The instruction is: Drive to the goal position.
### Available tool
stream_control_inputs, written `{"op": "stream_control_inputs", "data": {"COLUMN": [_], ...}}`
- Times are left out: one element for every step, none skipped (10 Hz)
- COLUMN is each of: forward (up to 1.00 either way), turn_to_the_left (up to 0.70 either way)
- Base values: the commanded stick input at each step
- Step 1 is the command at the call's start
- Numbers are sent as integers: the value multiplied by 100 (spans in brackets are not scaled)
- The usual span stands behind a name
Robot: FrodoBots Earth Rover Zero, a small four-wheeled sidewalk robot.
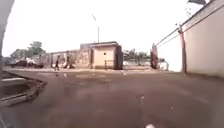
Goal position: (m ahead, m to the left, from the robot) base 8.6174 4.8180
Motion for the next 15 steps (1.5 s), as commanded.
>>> {"op": "stream_control_inputs", "data": {"forward": [70,70,70,70,70,70,70,70,70,70,70,70,70,70,70], "turn_to_the_left": [1,1,1,1,1,1,1,1,1,1,1,1,1,1,1]}}
